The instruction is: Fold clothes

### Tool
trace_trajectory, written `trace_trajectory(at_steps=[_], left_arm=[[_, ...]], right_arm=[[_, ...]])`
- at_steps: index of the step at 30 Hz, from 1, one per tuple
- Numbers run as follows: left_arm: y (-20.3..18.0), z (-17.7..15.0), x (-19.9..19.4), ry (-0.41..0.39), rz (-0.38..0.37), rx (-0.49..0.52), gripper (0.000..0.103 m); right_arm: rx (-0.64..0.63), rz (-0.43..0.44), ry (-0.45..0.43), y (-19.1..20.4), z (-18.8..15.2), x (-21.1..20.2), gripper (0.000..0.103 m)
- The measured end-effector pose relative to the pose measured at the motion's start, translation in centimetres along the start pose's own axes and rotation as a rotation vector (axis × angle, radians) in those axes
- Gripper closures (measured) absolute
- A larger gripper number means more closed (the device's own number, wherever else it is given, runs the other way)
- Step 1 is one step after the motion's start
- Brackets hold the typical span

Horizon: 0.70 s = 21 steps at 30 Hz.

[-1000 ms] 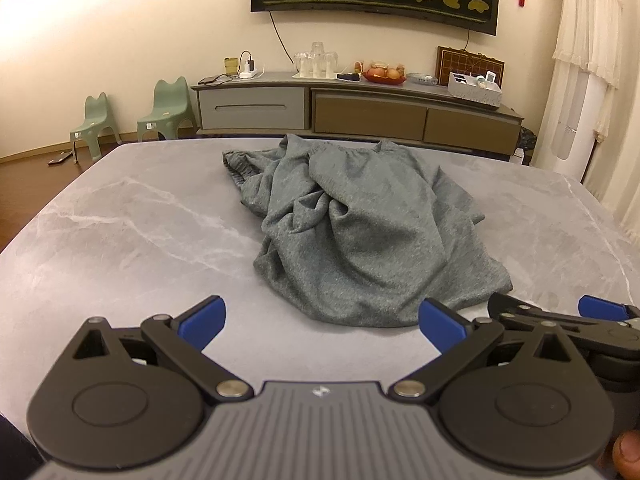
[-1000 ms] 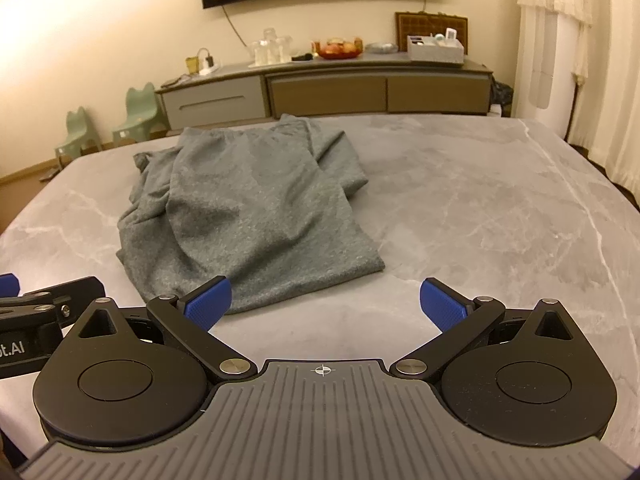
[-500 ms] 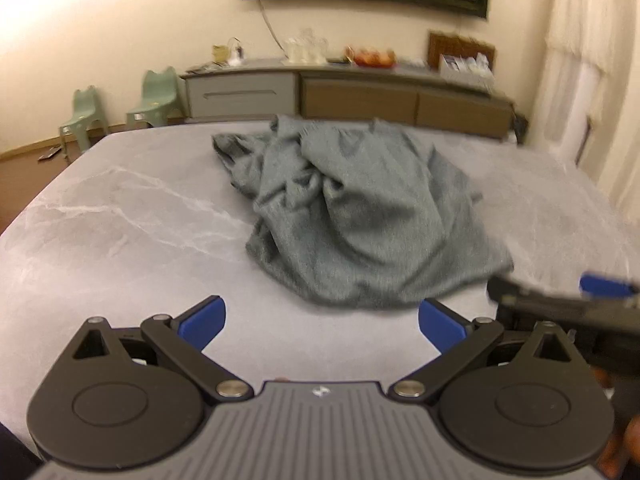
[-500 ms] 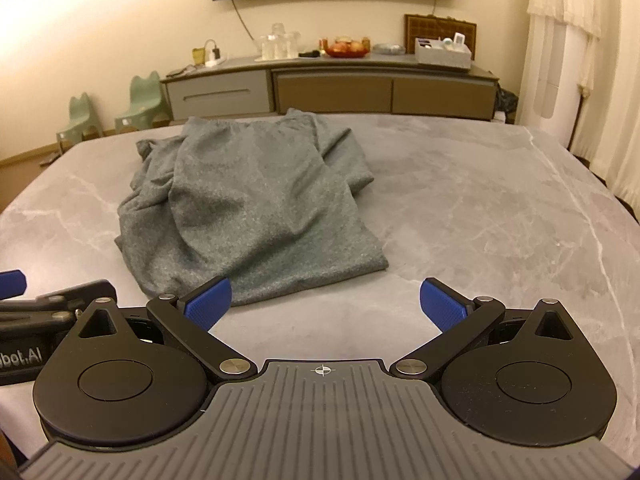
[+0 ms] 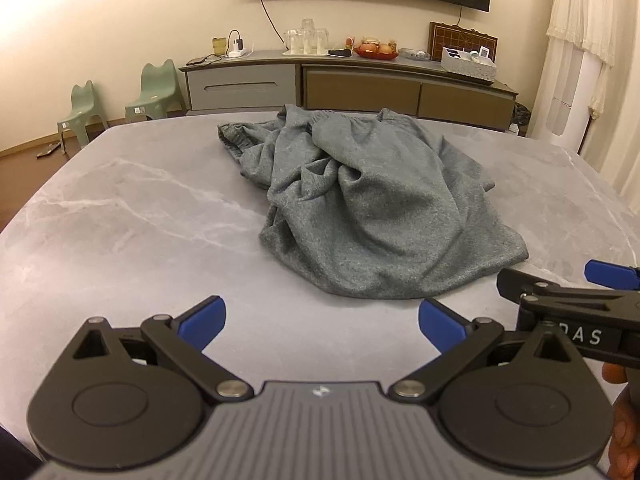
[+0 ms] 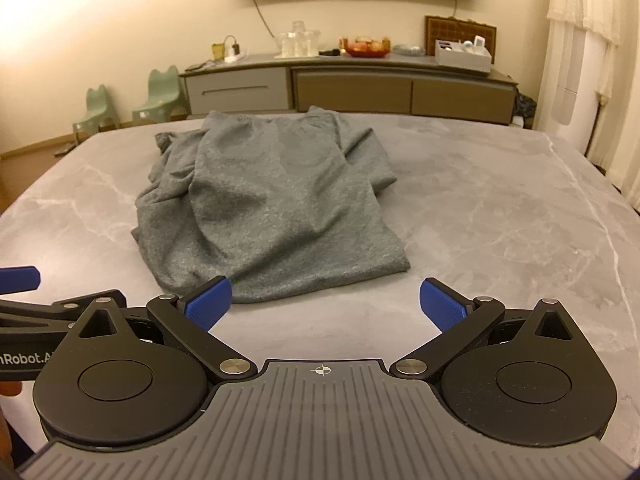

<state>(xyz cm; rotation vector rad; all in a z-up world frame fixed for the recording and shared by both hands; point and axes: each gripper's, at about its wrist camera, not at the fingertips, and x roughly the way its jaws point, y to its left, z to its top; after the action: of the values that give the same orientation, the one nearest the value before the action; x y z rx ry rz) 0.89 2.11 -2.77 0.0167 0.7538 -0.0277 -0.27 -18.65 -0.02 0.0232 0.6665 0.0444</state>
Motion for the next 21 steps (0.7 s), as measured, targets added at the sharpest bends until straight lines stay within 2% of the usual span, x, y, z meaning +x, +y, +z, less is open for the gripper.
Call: trace_trajectory(at_steps=[6,8,9,10,11,12,13,21], left_arm=[[0.0,0.0,-0.3,-0.012,-0.01,0.007,0.0],[0.1,0.0,-0.5,-0.029,-0.014,0.005,0.009],[0.1,0.0,-0.6,-0.034,-0.014,0.006,0.029],[0.0,0.1,-0.6,-0.03,-0.009,0.01,0.051],[0.0,0.1,-0.6,-0.025,-0.006,0.011,0.061],[0.1,0.1,-0.6,-0.021,-0.008,0.004,0.083],[0.3,0.2,-0.6,-0.018,-0.012,-0.007,0.102],[1.1,0.5,-0.2,-0.003,-0.037,-0.035,0.103]], right_arm=[[-0.006,0.031,0.008,0.1,0.0,0.0,0.003],[-0.019,0.047,0.012,0.1,-0.1,0.1,0.014],[-0.027,0.055,0.02,0.2,-0.2,0.2,0.038],[-0.035,0.063,0.028,0.2,-0.3,0.3,0.073],[-0.037,0.066,0.035,0.2,-0.3,0.5,0.087],[-0.036,0.067,0.042,0.2,-0.4,0.6,0.099],[-0.035,0.068,0.049,0.2,-0.5,0.7,0.101],[-0.029,0.065,0.049,0.0,-0.5,1.0,0.103]])
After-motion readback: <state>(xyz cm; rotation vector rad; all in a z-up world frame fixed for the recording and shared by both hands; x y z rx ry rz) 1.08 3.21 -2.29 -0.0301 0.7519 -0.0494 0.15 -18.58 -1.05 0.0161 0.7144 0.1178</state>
